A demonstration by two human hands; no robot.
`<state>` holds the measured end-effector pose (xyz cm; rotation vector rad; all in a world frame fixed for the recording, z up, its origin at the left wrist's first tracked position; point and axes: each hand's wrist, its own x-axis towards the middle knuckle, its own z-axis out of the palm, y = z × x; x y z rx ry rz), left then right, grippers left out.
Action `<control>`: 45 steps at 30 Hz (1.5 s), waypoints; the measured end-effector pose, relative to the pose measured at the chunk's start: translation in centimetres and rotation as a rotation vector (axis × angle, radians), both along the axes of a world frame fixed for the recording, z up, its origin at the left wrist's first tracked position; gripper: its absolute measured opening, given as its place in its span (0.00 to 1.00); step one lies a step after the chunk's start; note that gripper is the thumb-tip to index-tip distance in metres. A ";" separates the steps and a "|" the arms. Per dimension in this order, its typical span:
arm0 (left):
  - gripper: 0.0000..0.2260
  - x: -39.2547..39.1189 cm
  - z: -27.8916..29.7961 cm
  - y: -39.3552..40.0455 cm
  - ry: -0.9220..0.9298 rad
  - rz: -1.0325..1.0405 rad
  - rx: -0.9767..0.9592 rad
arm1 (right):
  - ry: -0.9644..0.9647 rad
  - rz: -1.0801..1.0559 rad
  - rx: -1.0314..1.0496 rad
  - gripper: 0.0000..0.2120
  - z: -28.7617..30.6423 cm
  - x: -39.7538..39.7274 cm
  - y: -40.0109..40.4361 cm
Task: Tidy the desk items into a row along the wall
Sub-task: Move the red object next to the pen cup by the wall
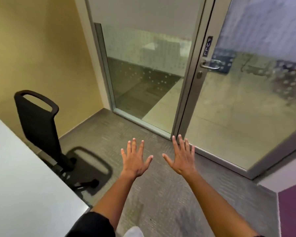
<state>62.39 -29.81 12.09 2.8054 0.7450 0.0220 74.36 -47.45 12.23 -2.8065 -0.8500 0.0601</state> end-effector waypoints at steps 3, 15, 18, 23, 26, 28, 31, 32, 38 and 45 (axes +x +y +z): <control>0.38 3.6 -0.1 4.2 -0.007 0.090 -0.010 | -0.002 0.079 -0.011 0.43 0.0 4.8 5.1; 0.37 20.3 -0.6 28.3 -0.051 0.283 -0.034 | -0.016 0.321 -0.032 0.44 -0.1 22.3 33.1; 0.37 22.8 0.7 34.5 -0.061 0.318 -0.019 | -0.016 0.374 -0.033 0.44 0.8 25.4 40.1; 0.36 25.3 2.4 45.3 -0.074 0.414 0.030 | -0.035 0.471 -0.022 0.44 1.3 30.0 52.2; 0.36 26.1 2.3 52.4 -0.067 0.505 0.043 | -0.021 0.543 -0.018 0.44 0.9 32.0 60.3; 0.36 26.5 1.9 56.9 -0.054 0.559 0.060 | -0.019 0.601 -0.005 0.44 0.2 33.1 65.6; 0.36 27.3 1.5 63.8 -0.029 0.635 0.079 | -0.014 0.676 -0.002 0.45 -0.9 34.8 73.7; 0.36 27.6 1.3 65.9 -0.024 0.667 0.075 | -0.012 0.698 -0.003 0.45 -1.3 35.3 76.3; 0.36 28.2 2.1 78.0 -0.010 0.904 0.046 | 0.015 0.922 -0.050 0.45 -1.3 37.3 93.1; 0.36 23.2 4.3 87.7 -0.059 1.200 0.080 | 0.013 1.206 -0.043 0.45 0.9 31.7 108.8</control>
